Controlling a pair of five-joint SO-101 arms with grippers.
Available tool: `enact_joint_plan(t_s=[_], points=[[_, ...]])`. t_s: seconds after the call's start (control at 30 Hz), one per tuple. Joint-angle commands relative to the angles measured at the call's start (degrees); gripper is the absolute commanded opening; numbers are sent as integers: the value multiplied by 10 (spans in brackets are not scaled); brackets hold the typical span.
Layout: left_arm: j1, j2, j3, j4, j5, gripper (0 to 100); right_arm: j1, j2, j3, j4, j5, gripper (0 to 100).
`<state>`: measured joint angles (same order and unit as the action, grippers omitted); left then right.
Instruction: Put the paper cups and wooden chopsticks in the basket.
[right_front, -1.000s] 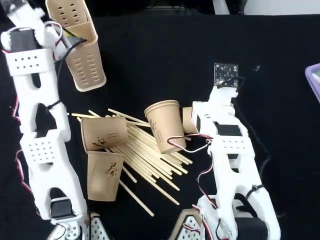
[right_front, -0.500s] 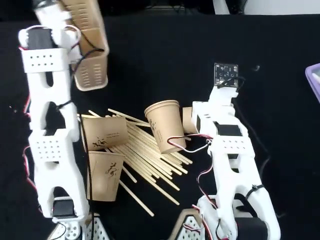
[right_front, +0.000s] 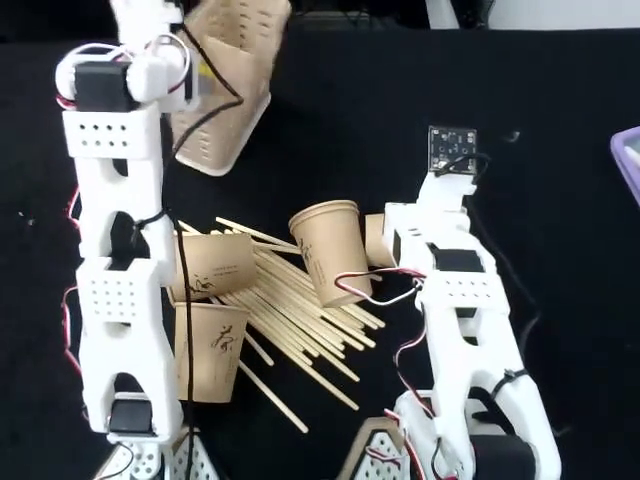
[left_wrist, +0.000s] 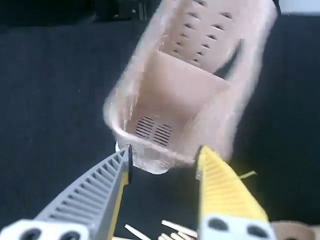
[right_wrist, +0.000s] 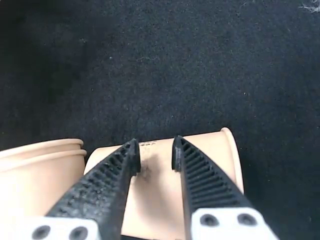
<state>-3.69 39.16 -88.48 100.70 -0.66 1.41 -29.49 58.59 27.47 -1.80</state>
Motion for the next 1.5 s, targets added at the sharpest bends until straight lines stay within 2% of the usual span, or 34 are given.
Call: enact_joint_plan(t_s=[0.0, 0.2, 0.43, 0.6, 0.77, 1.0, 1.07, 1.27, 1.47], points=[[-31, -15, -15, 2, 42, 243, -7, 2, -2, -14, 1, 121], [-45, -21, 92, 2, 46, 242, -7, 2, -2, -14, 1, 121], [-55, -21, 149, 2, 139, 243, -7, 2, -2, -14, 1, 121], [-52, -21, 144, 2, 189, 242, -7, 2, -2, -14, 1, 121], [-61, -29, 84, 2, 186, 242, -7, 2, -2, -14, 1, 121], [-75, -127, 22, 2, 193, 246, -7, 2, -4, -14, 1, 121], [-74, -140, 36, 0, 229, 247, -7, 2, -4, -14, 1, 121], [-47, -106, 105, 0, 409, 284, -7, 2, -2, -14, 1, 121], [-41, -53, 148, 0, 469, 284, -7, 2, -2, -14, 1, 121]])
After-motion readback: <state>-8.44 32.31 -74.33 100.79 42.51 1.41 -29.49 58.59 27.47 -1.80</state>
